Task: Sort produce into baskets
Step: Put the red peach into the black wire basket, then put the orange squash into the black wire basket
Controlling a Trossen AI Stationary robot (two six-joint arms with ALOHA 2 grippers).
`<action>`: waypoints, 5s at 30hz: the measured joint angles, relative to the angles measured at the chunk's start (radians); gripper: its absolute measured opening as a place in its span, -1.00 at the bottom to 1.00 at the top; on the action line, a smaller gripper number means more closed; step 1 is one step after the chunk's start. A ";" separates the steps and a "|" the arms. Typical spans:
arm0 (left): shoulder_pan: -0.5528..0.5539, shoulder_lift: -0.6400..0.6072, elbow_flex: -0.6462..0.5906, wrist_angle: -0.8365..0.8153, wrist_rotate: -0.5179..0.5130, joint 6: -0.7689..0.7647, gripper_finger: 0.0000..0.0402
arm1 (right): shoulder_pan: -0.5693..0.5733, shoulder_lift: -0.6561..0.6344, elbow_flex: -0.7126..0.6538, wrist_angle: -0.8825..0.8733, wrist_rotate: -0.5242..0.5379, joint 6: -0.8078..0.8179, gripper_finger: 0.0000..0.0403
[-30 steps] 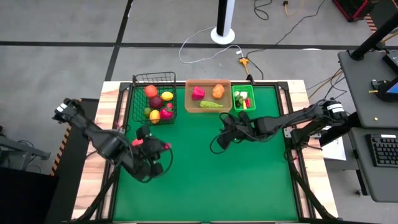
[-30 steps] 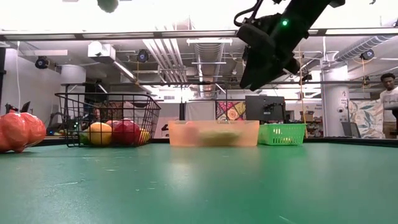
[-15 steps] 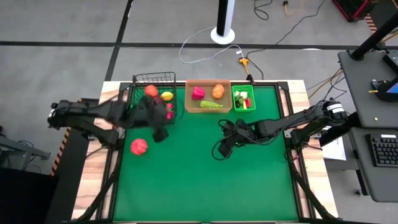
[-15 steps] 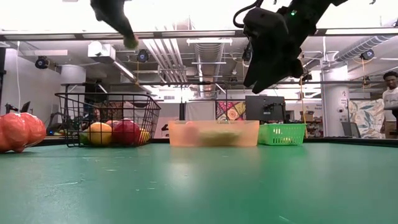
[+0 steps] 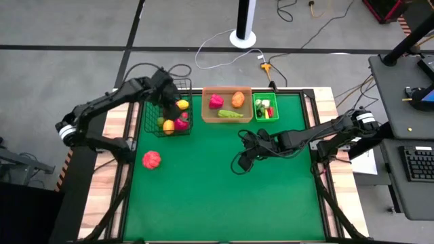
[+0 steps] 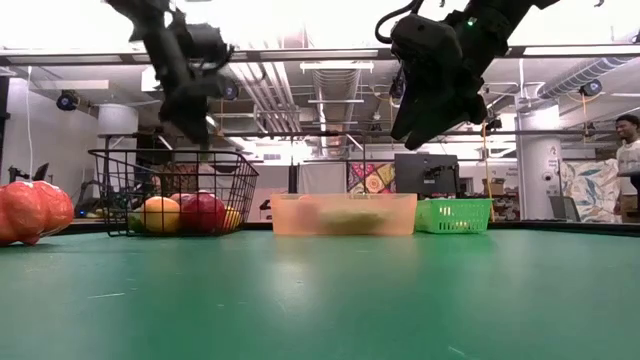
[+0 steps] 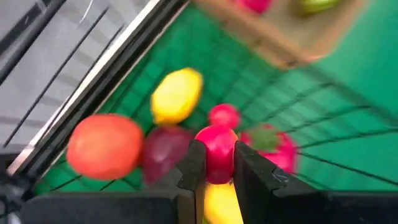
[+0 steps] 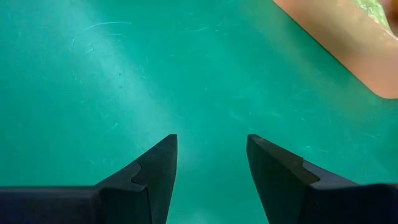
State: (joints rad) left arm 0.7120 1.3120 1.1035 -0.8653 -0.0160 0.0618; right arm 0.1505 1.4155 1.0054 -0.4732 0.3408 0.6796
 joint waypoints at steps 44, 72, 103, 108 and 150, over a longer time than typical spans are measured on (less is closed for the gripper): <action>0.034 0.184 -0.020 0.061 -0.158 0.073 -0.20 | 0.000 0.000 0.000 0.001 0.027 0.001 -0.08; -1.073 -0.119 -0.020 -0.266 -0.236 -1.010 -0.18 | 0.000 0.000 0.000 0.009 0.027 0.002 -0.08; -1.276 0.232 -0.019 -0.615 -0.107 -1.434 0.11 | 0.000 0.000 0.000 0.019 0.027 0.001 -0.08; -1.275 0.250 -0.023 -0.616 -0.183 -1.445 0.48 | 0.002 0.000 0.000 0.019 0.026 0.001 -0.08; -1.264 0.248 -0.259 -0.357 -0.192 -1.424 0.10 | 0.013 0.000 0.000 0.018 0.026 -0.008 -0.08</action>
State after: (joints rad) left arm -0.5518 1.5598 0.8441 -1.2226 -0.2076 -1.3624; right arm 0.1638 1.4155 1.0050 -0.4549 0.3668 0.6721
